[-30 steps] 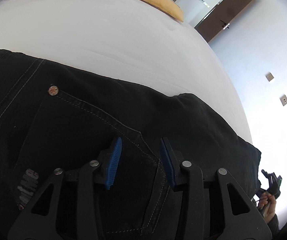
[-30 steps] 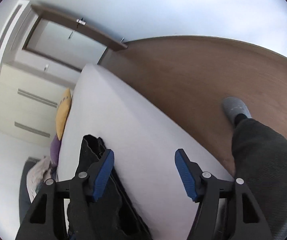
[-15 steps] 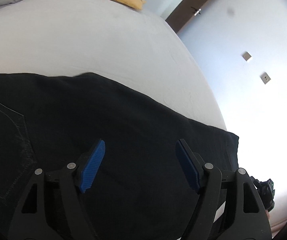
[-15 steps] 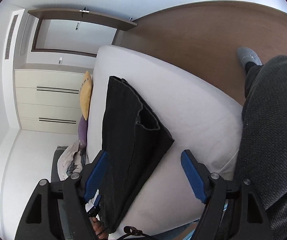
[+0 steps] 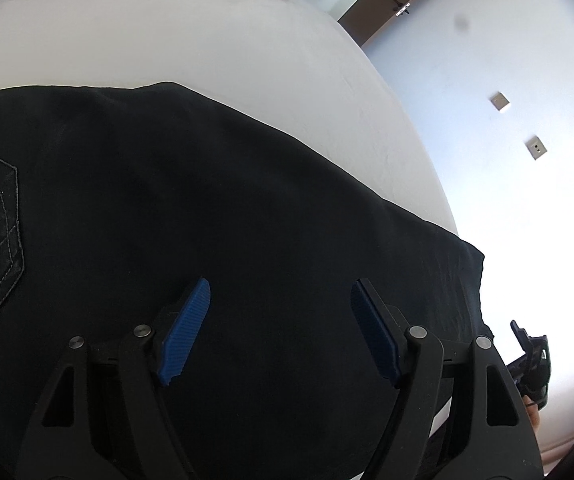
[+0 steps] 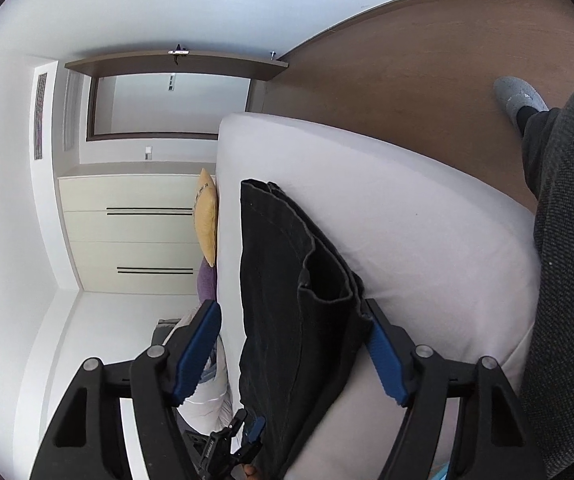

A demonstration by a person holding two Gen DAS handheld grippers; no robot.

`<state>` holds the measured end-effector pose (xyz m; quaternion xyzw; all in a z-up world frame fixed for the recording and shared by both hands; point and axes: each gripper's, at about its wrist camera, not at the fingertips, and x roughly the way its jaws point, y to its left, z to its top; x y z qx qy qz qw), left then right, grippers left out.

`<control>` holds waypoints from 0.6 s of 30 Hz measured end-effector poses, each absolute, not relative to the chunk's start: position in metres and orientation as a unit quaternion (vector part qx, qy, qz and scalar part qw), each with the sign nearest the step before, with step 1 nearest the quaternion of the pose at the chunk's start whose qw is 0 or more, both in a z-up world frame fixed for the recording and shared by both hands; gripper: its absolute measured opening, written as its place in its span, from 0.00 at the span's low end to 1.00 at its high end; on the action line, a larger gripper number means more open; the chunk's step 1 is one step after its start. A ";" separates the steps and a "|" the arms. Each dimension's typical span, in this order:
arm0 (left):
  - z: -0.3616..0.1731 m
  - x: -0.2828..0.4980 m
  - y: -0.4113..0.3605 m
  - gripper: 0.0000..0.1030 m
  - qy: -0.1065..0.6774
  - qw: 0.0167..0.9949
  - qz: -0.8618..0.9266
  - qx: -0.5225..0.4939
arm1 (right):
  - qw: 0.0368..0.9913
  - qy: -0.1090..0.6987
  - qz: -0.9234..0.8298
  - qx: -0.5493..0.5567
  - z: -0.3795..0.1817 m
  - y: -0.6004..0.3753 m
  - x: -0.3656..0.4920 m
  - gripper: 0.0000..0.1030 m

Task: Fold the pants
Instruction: 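Grasp the folded edge of the black jeans with the right gripper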

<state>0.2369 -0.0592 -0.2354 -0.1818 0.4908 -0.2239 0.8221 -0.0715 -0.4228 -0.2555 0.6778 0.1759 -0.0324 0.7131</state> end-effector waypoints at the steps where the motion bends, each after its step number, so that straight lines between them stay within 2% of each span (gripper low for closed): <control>1: -0.237 0.236 -0.063 0.70 0.491 0.823 -0.222 -0.181 | 0.710 0.174 -0.036 0.681 -0.255 -0.423 -0.071 0.69; 3: -0.235 0.235 -0.059 0.70 0.491 0.824 -0.218 -0.181 | 0.710 0.172 -0.045 0.682 -0.255 -0.422 -0.066 0.64; 7: -0.235 0.234 -0.059 0.70 0.491 0.823 -0.216 -0.184 | 0.713 0.177 -0.057 0.676 -0.256 -0.421 -0.051 0.47; 8: -0.235 0.234 -0.055 0.70 0.492 0.823 -0.217 -0.185 | 0.715 0.179 -0.059 0.674 -0.255 -0.421 -0.047 0.41; 9: -0.235 0.234 -0.054 0.70 0.493 0.822 -0.217 -0.186 | 0.718 0.187 -0.060 0.668 -0.255 -0.421 -0.043 0.27; 11: -0.234 0.234 -0.050 0.70 0.495 0.821 -0.215 -0.187 | 0.721 0.205 -0.070 0.658 -0.257 -0.419 -0.035 0.17; 18: -0.232 0.234 -0.040 0.70 0.498 0.818 -0.215 -0.194 | 0.749 0.235 -0.095 0.612 -0.242 -0.411 -0.024 0.13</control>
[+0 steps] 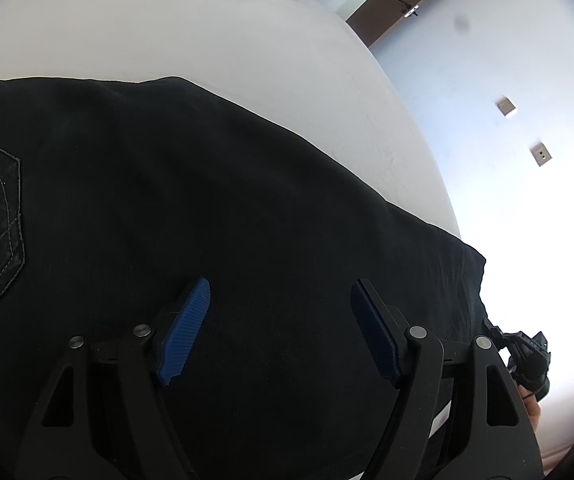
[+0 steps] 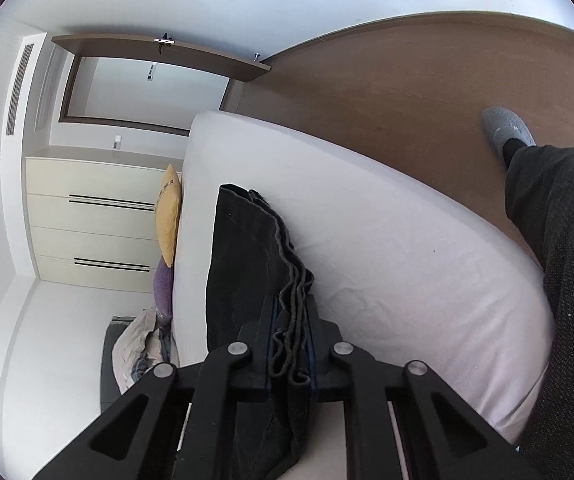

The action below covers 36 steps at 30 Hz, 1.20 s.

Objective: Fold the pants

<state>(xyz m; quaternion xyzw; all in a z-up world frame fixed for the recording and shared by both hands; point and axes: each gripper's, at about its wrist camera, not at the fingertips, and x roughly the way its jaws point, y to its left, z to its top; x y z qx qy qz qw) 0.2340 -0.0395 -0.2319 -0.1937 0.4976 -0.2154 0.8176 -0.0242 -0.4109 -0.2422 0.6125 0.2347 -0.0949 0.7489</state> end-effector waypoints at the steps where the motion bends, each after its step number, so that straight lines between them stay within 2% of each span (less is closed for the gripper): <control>1: -0.232 0.234 -0.039 0.70 0.497 0.817 -0.216 -0.196 | 0.757 0.239 -0.100 0.600 -0.236 -0.409 -0.022 0.12; 6: -0.232 0.234 -0.028 0.70 0.495 0.809 -0.225 -0.224 | 0.831 0.266 -0.082 0.482 -0.179 -0.369 0.011 0.12; 10: -0.227 0.232 -0.008 0.70 0.486 0.800 -0.223 -0.271 | 0.891 0.307 0.002 0.334 -0.135 -0.279 0.055 0.12; 15: -0.220 0.232 0.013 0.71 0.484 0.784 -0.231 -0.313 | 0.902 0.374 0.110 0.188 -0.147 -0.151 0.099 0.11; 18: -0.216 0.234 0.021 0.76 0.488 0.772 -0.239 -0.330 | 0.895 0.394 0.114 0.173 -0.164 -0.131 0.108 0.12; 21: -0.210 0.242 0.018 0.86 0.502 0.758 -0.247 -0.333 | 0.896 0.392 0.115 0.173 -0.166 -0.128 0.107 0.12; 26: -0.198 0.266 -0.006 0.86 0.530 0.741 -0.267 -0.313 | 0.898 0.396 0.101 0.163 -0.167 -0.129 0.101 0.12; 31: -0.192 0.287 -0.039 0.86 0.571 0.730 -0.284 -0.245 | 0.908 0.382 0.104 0.138 -0.157 -0.122 0.096 0.12; 36: -0.183 0.297 -0.051 0.86 0.580 0.726 -0.296 -0.222 | 0.911 0.376 0.111 0.128 -0.154 -0.118 0.090 0.12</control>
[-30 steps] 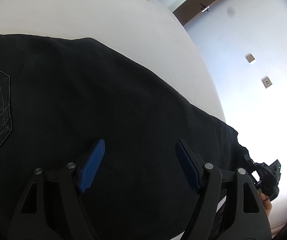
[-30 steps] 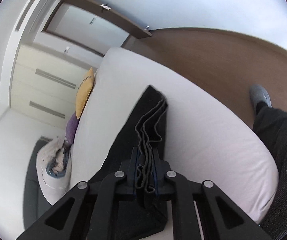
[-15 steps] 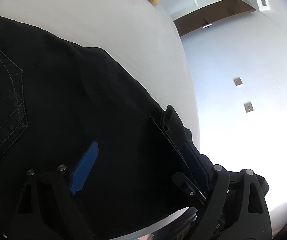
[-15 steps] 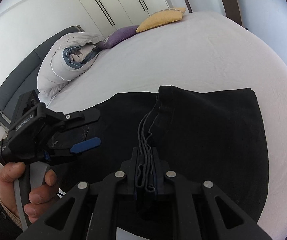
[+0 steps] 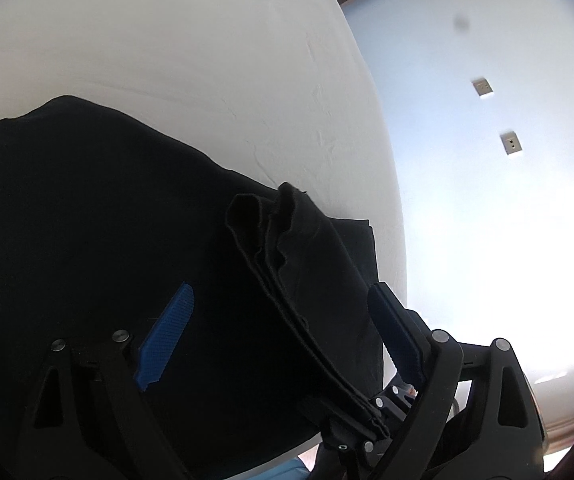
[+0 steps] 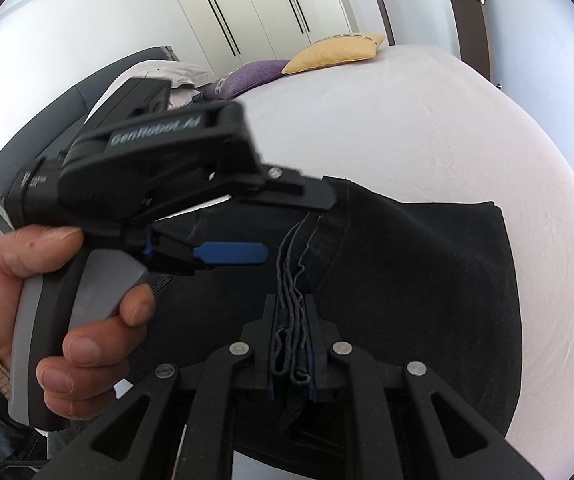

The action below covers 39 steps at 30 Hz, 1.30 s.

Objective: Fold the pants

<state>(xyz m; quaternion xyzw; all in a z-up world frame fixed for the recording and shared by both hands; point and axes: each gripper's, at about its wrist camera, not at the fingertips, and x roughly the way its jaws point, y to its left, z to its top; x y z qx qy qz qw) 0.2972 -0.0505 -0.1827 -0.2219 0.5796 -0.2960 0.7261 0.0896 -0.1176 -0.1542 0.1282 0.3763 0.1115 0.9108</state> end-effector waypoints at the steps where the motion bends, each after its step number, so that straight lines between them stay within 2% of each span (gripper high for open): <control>1: -0.180 0.299 -0.053 0.84 0.580 0.726 -0.301 -0.213 | 0.910 0.377 0.112 0.129 -0.154 -0.117 0.089 0.12; 3: -0.176 0.300 -0.058 0.70 0.586 0.726 -0.308 -0.187 | 0.909 0.378 0.115 0.133 -0.154 -0.116 0.089 0.12; 5: -0.176 0.304 -0.065 0.31 0.596 0.720 -0.315 -0.163 | 0.909 0.376 0.117 0.134 -0.152 -0.116 0.089 0.12; 7: -0.176 0.307 -0.067 0.27 0.600 0.719 -0.319 -0.143 | 0.910 0.374 0.121 0.136 -0.149 -0.114 0.088 0.12; 11: -0.167 0.314 -0.053 0.11 0.598 0.719 -0.328 -0.134 | 0.909 0.373 0.130 0.131 -0.147 -0.104 0.088 0.12; 17: -0.146 0.328 -0.030 0.06 0.591 0.731 -0.329 -0.089 | 0.905 0.373 0.156 0.130 -0.143 -0.083 0.098 0.12; 23: -0.140 0.336 0.016 0.06 0.591 0.740 -0.310 -0.080 | 0.897 0.384 0.190 0.108 -0.146 -0.044 0.112 0.12; 30: -0.160 0.351 0.094 0.06 0.602 0.742 -0.278 -0.096 | 0.878 0.416 0.214 0.100 -0.164 -0.005 0.134 0.12; 36: -0.175 0.350 0.108 0.06 0.609 0.741 -0.261 -0.108 | 0.863 0.444 0.223 0.087 -0.182 0.003 0.162 0.13; 39: -0.182 0.356 0.118 0.10 0.613 0.740 -0.250 -0.116 | 0.856 0.458 0.225 0.085 -0.192 0.005 0.169 0.17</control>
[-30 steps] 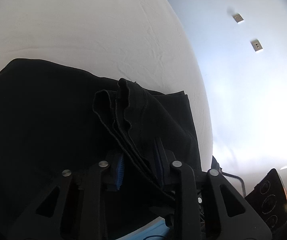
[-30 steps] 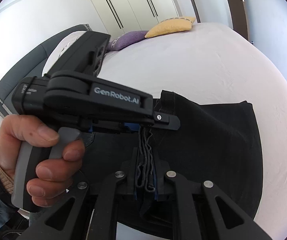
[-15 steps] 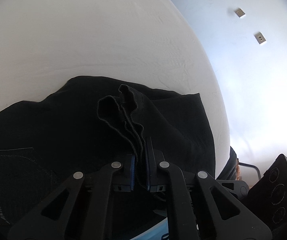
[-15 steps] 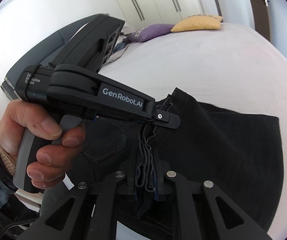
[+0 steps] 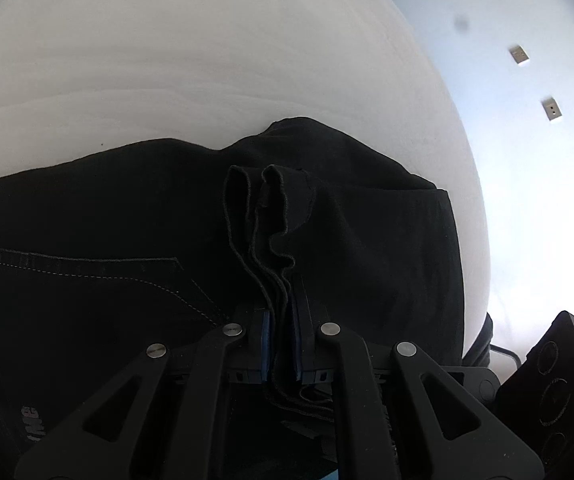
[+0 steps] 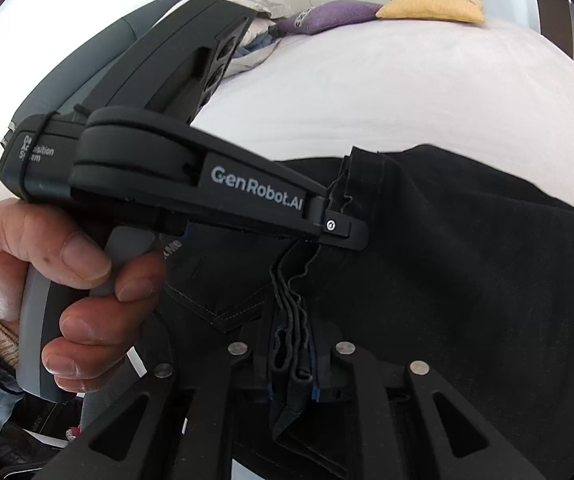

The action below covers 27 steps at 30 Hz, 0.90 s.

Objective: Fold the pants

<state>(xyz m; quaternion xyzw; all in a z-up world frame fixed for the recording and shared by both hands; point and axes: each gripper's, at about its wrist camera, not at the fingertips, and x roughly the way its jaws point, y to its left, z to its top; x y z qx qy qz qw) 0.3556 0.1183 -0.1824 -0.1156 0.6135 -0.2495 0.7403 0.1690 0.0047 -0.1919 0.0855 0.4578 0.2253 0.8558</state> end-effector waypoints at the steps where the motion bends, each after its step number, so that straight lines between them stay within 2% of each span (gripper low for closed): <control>1: -0.185 0.358 0.123 0.11 0.615 0.740 -0.245 -0.121 | 0.853 0.463 0.226 0.086 -0.195 0.005 0.171 0.19; 3: -0.191 0.359 0.125 0.15 0.615 0.740 -0.238 -0.131 | 0.842 0.478 0.230 0.098 -0.200 0.002 0.177 0.26; 6: -0.185 0.368 0.148 0.27 0.605 0.760 -0.206 -0.118 | 0.825 0.488 0.249 0.138 -0.199 -0.010 0.183 0.56; 7: -0.181 0.370 0.157 0.30 0.602 0.765 -0.196 -0.116 | 0.823 0.485 0.255 0.151 -0.197 -0.016 0.182 0.59; 12: -0.144 0.368 0.189 0.30 0.567 0.801 -0.163 -0.099 | 0.800 0.465 0.317 0.207 -0.171 -0.057 0.171 0.59; 16: -0.121 0.342 0.157 0.30 0.530 0.814 -0.216 -0.097 | 0.793 0.426 0.338 0.274 -0.161 -0.131 0.172 0.59; 21: -0.160 0.325 0.112 0.30 0.563 0.790 -0.234 -0.060 | 0.777 0.418 0.300 0.363 -0.174 -0.223 0.194 0.59; 25: -0.180 0.307 0.115 0.30 0.564 0.792 -0.229 -0.044 | 0.751 0.423 0.323 0.391 -0.186 -0.257 0.209 0.59; 27: -0.179 0.299 0.124 0.30 0.561 0.794 -0.227 -0.052 | 0.741 0.432 0.322 0.400 -0.210 -0.265 0.217 0.59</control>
